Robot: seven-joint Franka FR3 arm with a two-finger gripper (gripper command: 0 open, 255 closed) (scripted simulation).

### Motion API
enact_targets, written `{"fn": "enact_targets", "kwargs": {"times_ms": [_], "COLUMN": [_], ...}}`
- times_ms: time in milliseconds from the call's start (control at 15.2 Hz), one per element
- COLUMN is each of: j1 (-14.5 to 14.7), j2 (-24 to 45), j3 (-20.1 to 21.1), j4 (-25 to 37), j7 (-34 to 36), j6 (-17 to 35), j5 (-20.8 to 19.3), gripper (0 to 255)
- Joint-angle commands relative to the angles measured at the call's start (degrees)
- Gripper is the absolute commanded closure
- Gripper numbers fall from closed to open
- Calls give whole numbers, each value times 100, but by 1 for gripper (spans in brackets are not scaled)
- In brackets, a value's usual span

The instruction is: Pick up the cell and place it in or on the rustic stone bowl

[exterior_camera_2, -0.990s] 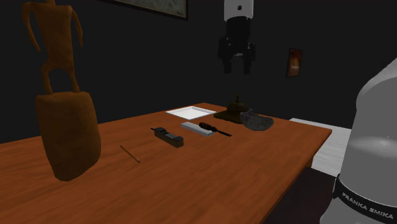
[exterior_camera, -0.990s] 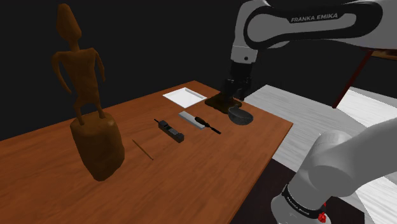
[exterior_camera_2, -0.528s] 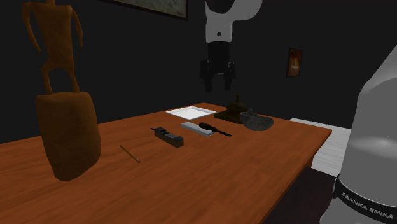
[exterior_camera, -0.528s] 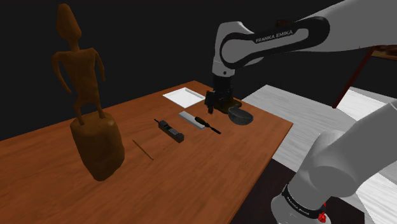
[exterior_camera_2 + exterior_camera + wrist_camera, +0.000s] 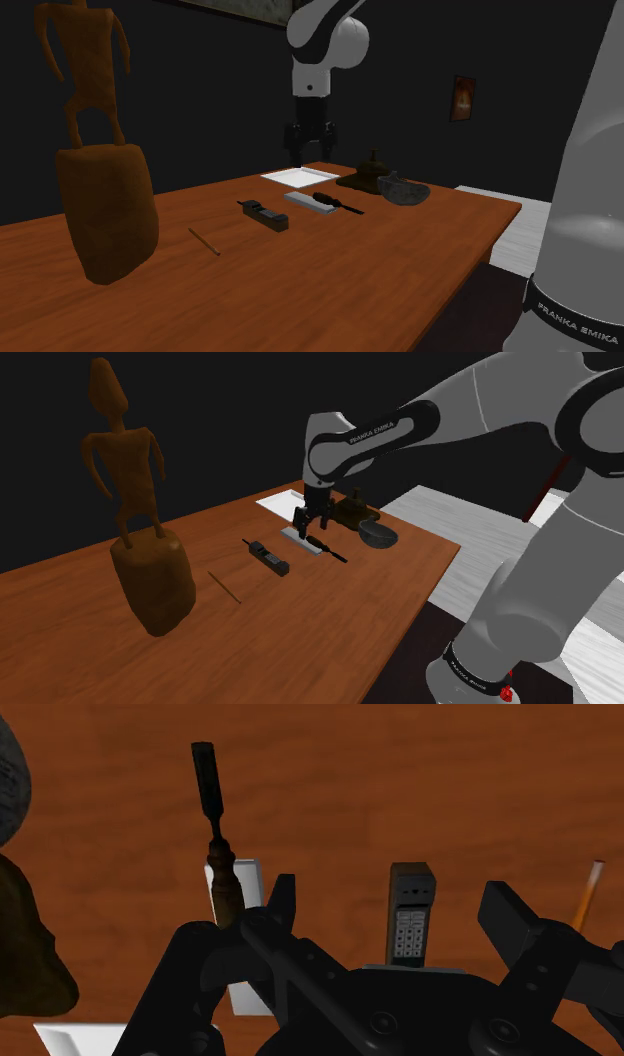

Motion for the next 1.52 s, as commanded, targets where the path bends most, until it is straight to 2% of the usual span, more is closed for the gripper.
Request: {"fn": "enact_targets", "kwargs": {"times_ms": [0, 528, 990, 1452], "j1": [22, 154, 303, 308], "j2": [474, 2180, 3647, 3990], "j3": [25, 105, 115, 103], "j4": [274, 1574, 3063, 3037], "j7": [1, 85, 141, 150], "j6": [244, 803, 904, 1273], "j5": [-28, -201, -363, -379], "gripper": [0, 0, 0, 0]}}
